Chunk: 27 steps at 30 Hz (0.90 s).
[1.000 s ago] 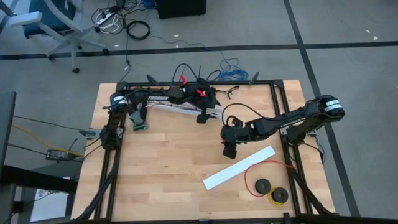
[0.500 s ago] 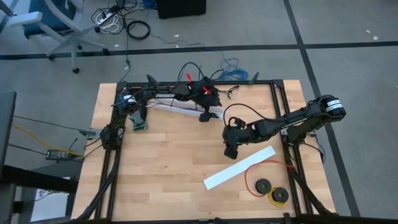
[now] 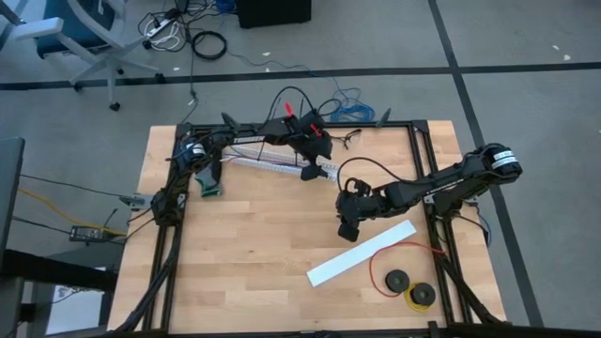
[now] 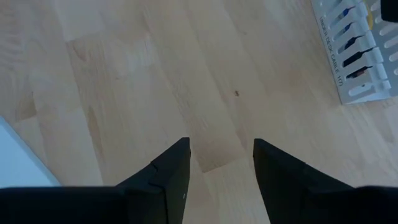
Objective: Ziptie cables
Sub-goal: Move the white cable duct to the middle left of the table
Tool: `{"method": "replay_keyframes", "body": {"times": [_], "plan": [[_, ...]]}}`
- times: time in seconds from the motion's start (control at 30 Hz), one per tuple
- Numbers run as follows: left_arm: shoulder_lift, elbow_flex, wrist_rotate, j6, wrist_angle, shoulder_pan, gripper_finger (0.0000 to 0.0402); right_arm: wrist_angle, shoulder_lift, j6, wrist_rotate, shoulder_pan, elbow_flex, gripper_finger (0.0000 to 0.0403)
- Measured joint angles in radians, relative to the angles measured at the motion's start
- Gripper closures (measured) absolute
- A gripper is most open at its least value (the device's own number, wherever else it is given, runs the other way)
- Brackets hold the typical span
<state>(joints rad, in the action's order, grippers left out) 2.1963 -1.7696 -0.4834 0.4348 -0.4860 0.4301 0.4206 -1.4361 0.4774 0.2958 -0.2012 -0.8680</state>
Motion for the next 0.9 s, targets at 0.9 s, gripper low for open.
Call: {"method": "replay_keyframes", "body": {"times": [0.9], "plan": [[0.116, 0.007, -0.101, -0.124, 0.211, -0.007, 0.0051, -0.023, -0.001, 0.003, 0.05, -0.065, -0.001, 0.0241]]}}
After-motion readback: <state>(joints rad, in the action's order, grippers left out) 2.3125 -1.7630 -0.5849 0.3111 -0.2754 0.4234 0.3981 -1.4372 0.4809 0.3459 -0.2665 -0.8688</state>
